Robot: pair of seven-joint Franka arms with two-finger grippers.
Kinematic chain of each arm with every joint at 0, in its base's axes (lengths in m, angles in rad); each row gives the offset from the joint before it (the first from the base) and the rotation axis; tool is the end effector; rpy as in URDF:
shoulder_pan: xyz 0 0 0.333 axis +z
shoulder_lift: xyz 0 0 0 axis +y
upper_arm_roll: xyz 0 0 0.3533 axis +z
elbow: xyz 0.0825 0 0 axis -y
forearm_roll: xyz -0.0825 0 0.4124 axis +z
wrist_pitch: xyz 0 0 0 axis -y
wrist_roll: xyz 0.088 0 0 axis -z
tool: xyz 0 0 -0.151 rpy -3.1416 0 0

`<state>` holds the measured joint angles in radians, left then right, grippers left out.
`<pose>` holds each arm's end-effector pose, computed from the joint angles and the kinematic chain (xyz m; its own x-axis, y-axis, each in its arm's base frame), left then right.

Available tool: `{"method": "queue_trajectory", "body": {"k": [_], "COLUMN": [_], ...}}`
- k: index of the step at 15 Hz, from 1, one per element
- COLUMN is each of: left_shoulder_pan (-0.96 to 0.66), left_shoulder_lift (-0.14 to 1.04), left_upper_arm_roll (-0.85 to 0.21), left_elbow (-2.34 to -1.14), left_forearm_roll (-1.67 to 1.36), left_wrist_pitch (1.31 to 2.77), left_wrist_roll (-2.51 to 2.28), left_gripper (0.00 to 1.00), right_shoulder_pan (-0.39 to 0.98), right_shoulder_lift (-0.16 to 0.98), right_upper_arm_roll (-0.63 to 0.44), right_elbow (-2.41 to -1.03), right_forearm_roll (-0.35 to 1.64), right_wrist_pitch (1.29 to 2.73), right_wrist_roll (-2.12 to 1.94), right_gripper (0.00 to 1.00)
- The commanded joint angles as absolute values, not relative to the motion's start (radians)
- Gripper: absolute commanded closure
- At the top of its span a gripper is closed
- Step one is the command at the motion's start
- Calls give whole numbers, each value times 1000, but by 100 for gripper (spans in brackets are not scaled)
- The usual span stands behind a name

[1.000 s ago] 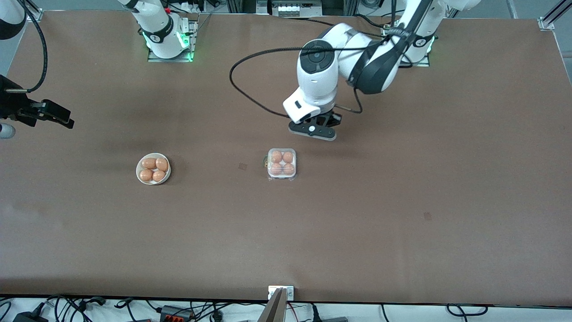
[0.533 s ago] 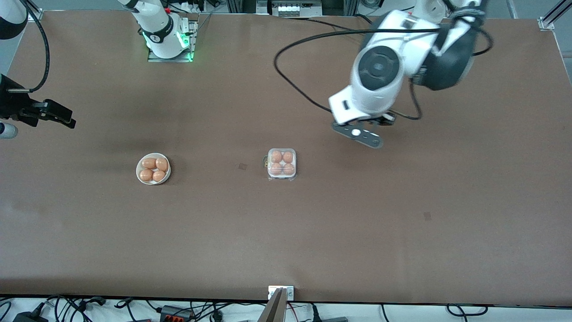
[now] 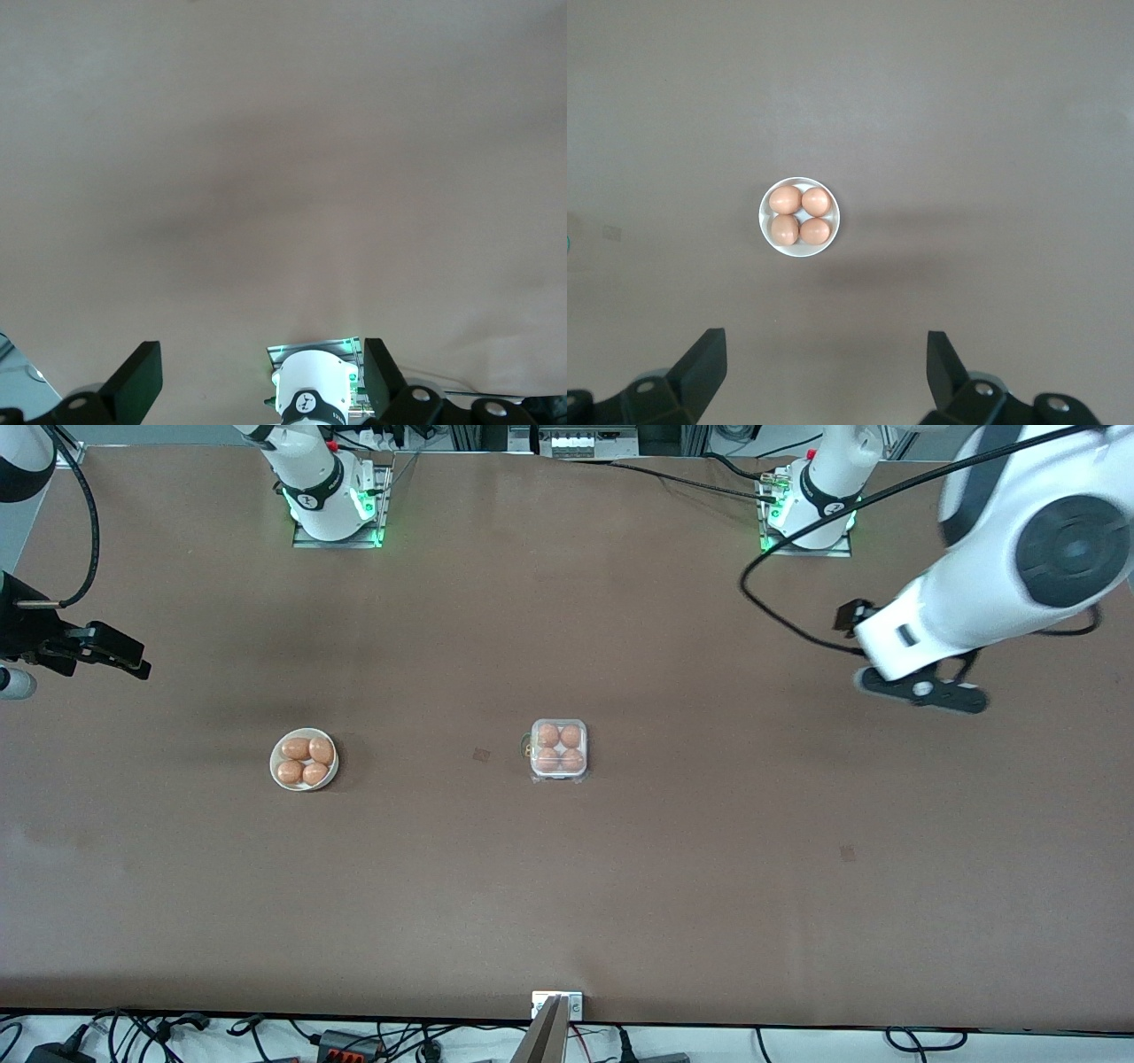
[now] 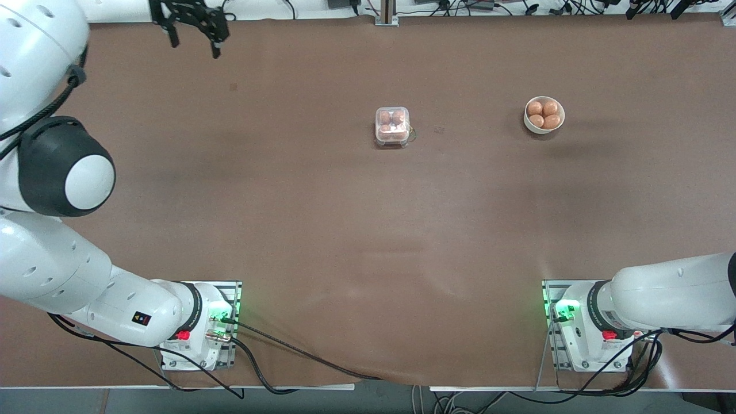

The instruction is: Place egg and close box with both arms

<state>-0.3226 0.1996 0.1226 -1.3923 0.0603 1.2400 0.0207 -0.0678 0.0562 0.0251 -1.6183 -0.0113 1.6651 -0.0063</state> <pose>0.5840 -0.1151 0.5660 0.9213 -0.1817 -0.3438 -0.2206 -0.9723 -0.0773 0.6069 -0.0279 0.5687 0.9993 -0.0354 -0.0094 -0.0353 -0.9993 0.0098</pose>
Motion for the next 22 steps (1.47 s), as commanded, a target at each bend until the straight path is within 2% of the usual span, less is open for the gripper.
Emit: {"method": "queue_trajectory", "body": {"k": [1, 3, 9, 22], "left_shoulder_pan": [-171, -68, -46, -52], "left_shoulder_lift": [102, 40, -60, -61], "left_upper_arm_roll": [62, 11, 5, -32], "left_elbow": [-1423, -1463, -1710, -1666], "left_forearm_roll": [-3, -24, -28, -12], "left_wrist_pitch": [1255, 1363, 1607, 1534], "left_wrist_roll": [14, 12, -152, -137], "left_gripper": [0, 0, 0, 0], "right_shoulder_pan": [-74, -75, -77, -74], "right_shoulder_lift": [41, 41, 40, 40], "right_upper_arm_roll": [28, 28, 26, 32], "right_elbow": [-1612, -1612, -1612, -1614], "right_forearm_roll": [-21, -17, -15, -15], "right_wrist_pitch": [1651, 1654, 1649, 1646], "right_wrist_roll": [-20, -20, -18, -18], "right_gripper": [0, 0, 0, 0]}}
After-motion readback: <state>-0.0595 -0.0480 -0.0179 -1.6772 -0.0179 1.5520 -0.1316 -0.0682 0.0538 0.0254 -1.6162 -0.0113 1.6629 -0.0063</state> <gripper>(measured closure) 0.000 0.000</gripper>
